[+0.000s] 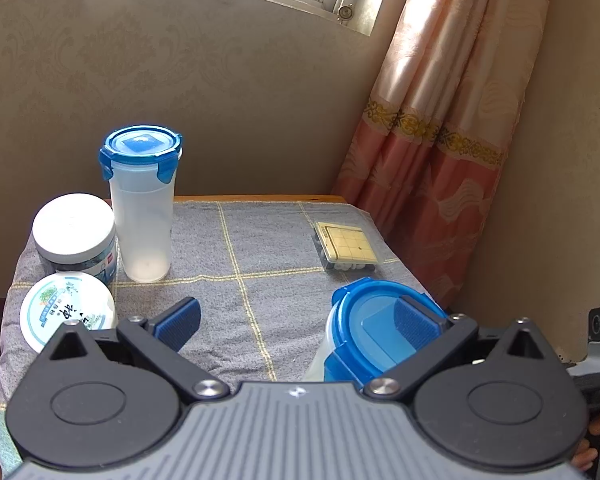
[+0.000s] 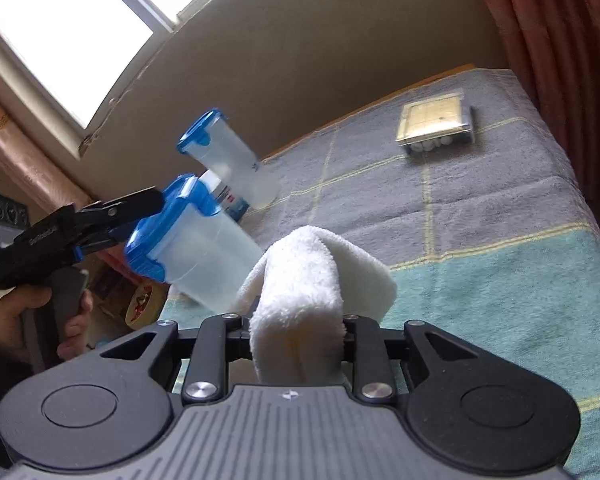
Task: Clean container
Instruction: 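Wipe the cloth along the container wall with the right tool while the left tool holds it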
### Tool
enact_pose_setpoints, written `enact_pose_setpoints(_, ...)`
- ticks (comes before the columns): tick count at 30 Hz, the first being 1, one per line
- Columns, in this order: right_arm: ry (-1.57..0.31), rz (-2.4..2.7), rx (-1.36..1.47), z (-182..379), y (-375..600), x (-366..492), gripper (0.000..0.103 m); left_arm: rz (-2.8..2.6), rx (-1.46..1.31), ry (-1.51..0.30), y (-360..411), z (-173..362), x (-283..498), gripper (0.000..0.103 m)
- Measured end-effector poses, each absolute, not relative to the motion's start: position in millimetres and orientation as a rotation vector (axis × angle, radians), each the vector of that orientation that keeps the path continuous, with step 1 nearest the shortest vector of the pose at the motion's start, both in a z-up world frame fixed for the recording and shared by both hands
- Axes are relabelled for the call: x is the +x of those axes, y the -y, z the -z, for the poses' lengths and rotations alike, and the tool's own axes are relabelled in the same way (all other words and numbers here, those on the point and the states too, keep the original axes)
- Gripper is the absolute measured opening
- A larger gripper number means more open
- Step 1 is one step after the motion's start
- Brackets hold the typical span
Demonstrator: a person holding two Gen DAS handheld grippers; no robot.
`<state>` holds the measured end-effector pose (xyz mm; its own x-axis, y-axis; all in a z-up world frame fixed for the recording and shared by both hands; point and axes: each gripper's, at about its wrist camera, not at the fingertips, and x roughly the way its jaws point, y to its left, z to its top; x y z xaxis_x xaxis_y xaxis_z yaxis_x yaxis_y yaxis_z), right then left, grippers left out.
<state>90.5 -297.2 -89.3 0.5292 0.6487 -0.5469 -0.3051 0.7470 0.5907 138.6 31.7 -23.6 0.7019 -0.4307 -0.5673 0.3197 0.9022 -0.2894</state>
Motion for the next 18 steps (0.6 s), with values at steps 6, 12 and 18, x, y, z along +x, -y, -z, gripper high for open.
enact_pose_setpoints(6, -0.822, -0.776, 0.406, 69.5, 262.8, 68.8, 0.028, 0.418, -0.17, -0.672, -31.2, 23.6, 138.6, 0.103)
enact_pose_setpoints(12, -0.842, -0.833, 0.342, 72.8, 221.7, 78.3, 0.027, 0.415, -0.17, -0.669, -32.1, 23.7, 136.7, 0.103)
enact_pose_setpoints(18, -0.89, -0.774, 0.401, 91.6, 216.5, 97.8, 0.022, 0.415, -0.166, -0.672, -32.4, 22.9, 136.8, 0.103)
